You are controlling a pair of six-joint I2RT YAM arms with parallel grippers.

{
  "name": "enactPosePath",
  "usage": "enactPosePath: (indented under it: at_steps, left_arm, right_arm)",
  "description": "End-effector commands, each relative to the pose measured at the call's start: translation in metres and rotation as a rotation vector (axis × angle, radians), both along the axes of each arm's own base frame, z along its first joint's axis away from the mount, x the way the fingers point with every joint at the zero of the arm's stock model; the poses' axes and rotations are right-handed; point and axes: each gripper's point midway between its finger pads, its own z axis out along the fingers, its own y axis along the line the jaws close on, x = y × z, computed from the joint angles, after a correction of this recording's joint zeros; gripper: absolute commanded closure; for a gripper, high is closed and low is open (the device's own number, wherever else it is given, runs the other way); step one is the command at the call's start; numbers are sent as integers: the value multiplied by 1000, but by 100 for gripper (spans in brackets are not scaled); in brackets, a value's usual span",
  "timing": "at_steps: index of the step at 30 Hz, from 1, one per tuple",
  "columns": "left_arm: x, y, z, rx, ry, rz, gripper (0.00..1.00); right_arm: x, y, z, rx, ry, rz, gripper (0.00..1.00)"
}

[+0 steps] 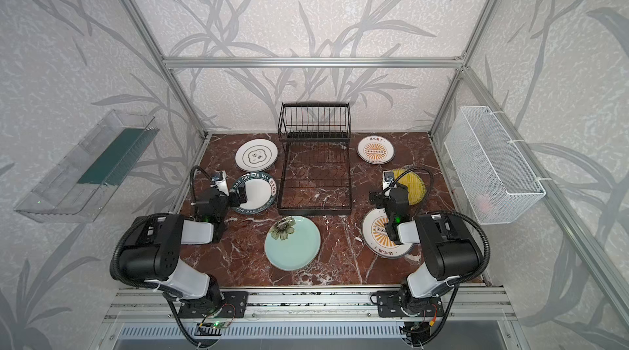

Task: Load plates into a dish rack
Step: Pick up the plate from the top-right of the table.

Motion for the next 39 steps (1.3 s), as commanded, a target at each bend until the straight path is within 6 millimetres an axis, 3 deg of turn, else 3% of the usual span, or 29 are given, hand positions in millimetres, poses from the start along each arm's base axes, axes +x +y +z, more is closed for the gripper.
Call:
enactPosePath:
  at_steps: [1, 39]
  left_arm:
    - [5, 2, 8, 22, -21, 15, 1]
    - [6, 5, 9, 24, -21, 32, 1]
  right_arm:
    - [6, 0, 9, 1, -28, -7, 1]
    - [6, -1, 9, -1, -29, -8, 1]
